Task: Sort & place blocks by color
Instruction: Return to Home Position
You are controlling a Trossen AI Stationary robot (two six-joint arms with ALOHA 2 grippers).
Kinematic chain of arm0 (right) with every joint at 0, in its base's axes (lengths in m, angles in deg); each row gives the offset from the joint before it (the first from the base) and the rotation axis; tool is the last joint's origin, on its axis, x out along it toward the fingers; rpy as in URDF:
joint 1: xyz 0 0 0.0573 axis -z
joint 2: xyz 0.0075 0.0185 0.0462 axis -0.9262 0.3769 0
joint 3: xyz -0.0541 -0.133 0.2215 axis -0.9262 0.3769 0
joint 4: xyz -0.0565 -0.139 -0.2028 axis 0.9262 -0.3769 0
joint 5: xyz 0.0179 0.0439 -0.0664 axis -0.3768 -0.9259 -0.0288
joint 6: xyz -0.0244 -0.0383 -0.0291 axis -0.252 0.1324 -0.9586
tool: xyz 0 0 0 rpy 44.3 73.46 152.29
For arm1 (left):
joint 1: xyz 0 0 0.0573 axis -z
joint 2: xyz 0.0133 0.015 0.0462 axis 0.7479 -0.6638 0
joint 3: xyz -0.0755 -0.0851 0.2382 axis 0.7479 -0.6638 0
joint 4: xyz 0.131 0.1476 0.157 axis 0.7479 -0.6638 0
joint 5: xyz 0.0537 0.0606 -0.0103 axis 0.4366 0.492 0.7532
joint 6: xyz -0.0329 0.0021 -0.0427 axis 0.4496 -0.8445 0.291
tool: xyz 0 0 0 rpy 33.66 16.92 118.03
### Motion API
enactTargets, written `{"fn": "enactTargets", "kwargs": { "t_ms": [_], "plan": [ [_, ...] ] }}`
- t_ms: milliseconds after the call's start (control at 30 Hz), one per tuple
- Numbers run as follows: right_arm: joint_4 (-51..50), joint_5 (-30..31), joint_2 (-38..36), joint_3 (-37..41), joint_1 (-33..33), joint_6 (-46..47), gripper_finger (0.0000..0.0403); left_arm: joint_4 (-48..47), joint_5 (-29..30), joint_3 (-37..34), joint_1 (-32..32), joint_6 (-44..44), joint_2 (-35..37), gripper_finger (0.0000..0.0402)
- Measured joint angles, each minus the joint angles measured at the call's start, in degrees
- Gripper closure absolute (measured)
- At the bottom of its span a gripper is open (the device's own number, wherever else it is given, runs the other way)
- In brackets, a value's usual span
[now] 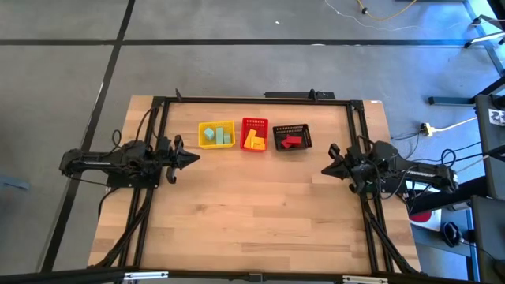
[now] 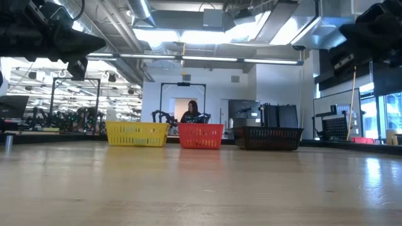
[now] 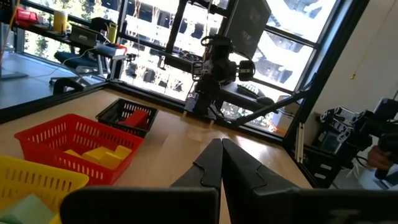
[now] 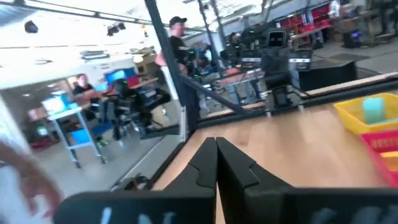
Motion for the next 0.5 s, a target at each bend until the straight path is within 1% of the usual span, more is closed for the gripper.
{"fn": "enactTargets", "kwargs": {
  "t_ms": [67, 133, 267, 500],
  "plan": [
    [-3.73, 2.71, 0.27, -0.03, -0.03, -0.57, 0.0401, -0.13, -0.01, 0.00, 0.00, -0.01, 0.00, 0.0401],
    [-3.71, 4.60, 0.86, -0.25, -0.03, -0.53, 0.0396, -0.06, -0.02, 0.00, 0.01, -0.01, 0.01, 0.0401],
    [-3.47, 5.00, 0.83, -0.47, -0.03, -0.59, 0.0385, -0.11, -0.19, 0.00, 0.00, 0.00, 0.00, 0.0401],
    [-3.44, 5.03, 0.83, -0.47, -0.03, -0.67, 0.0383, -0.11, -0.23, 0.00, 0.02, 0.00, 0.00, 0.0401]
  ]
}}
